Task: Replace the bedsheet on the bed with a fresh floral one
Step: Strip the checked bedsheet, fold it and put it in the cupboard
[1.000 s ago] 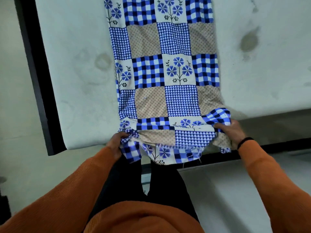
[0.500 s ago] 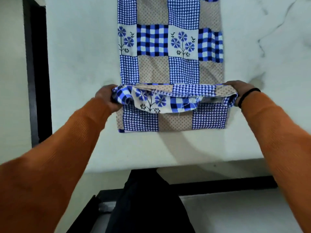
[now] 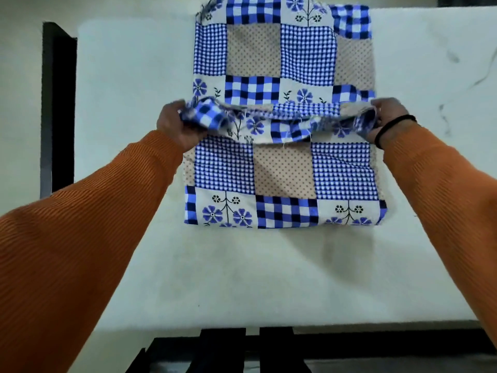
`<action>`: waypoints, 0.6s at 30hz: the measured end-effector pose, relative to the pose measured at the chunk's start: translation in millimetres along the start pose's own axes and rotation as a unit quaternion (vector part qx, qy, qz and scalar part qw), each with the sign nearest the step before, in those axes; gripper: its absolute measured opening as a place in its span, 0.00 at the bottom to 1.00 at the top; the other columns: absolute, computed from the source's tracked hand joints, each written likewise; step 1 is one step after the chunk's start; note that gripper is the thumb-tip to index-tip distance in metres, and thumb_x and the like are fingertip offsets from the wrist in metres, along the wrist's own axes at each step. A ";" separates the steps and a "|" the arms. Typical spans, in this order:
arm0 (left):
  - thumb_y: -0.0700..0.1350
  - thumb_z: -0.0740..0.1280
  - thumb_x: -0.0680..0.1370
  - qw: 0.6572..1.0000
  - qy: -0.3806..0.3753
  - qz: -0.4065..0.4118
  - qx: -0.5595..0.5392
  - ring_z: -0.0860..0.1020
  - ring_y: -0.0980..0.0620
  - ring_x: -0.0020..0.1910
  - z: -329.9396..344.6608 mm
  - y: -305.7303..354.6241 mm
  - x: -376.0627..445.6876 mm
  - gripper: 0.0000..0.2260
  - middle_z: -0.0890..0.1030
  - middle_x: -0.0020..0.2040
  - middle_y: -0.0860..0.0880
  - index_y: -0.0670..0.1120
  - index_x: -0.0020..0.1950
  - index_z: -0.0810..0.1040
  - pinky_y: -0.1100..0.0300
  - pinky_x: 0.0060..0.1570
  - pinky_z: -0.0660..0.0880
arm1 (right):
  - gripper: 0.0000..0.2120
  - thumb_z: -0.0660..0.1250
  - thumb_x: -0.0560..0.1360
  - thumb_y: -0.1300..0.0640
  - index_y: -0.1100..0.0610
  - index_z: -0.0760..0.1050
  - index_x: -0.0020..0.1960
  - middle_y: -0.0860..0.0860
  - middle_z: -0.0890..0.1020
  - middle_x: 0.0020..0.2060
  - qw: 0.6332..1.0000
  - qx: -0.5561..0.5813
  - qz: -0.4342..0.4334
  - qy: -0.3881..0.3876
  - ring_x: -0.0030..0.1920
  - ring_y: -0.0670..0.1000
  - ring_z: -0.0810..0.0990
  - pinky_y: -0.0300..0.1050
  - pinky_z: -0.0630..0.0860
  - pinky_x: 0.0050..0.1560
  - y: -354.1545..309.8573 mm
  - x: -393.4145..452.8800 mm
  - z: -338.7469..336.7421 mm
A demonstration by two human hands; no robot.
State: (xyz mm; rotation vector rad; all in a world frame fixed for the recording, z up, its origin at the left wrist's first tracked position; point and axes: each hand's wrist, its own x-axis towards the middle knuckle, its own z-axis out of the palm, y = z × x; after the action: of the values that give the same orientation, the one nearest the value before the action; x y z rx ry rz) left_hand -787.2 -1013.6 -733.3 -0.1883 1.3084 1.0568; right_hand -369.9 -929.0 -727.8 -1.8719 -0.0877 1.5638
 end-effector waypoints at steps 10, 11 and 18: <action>0.77 0.67 0.66 0.404 -0.120 0.296 0.857 0.49 0.42 0.82 -88.4 -151.3 -60.0 0.56 0.50 0.84 0.45 0.51 0.84 0.49 0.37 0.78 0.54 | 0.35 0.72 0.70 0.35 0.56 0.74 0.69 0.57 0.75 0.67 0.539 -0.675 -0.485 -0.135 0.67 0.60 0.73 0.58 0.69 0.69 154.7 -47.8 -86.7; 0.73 0.70 0.67 0.345 -0.135 0.290 0.882 0.46 0.40 0.83 -102.8 -167.4 -65.3 0.56 0.47 0.84 0.44 0.50 0.84 0.47 0.36 0.78 0.53 | 0.38 0.73 0.68 0.36 0.53 0.71 0.72 0.57 0.71 0.72 0.450 -0.733 -0.488 -0.148 0.71 0.63 0.70 0.63 0.65 0.72 167.1 -47.4 -99.4; 0.38 0.61 0.78 0.293 -0.094 0.360 0.881 0.47 0.36 0.82 -120.8 -190.3 -65.7 0.35 0.48 0.82 0.36 0.41 0.83 0.49 0.38 0.79 0.51 | 0.46 0.72 0.68 0.72 0.50 0.60 0.81 0.63 0.56 0.81 0.349 -0.805 -0.475 -0.067 0.75 0.75 0.58 0.74 0.62 0.72 191.5 -44.6 -126.4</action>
State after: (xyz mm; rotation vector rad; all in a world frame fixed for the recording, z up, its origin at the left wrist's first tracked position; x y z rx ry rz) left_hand -727.1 -1231.2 -798.0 2.3263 1.5750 -0.3621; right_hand -339.4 -1152.9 -787.6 -1.6757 -3.0589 0.2419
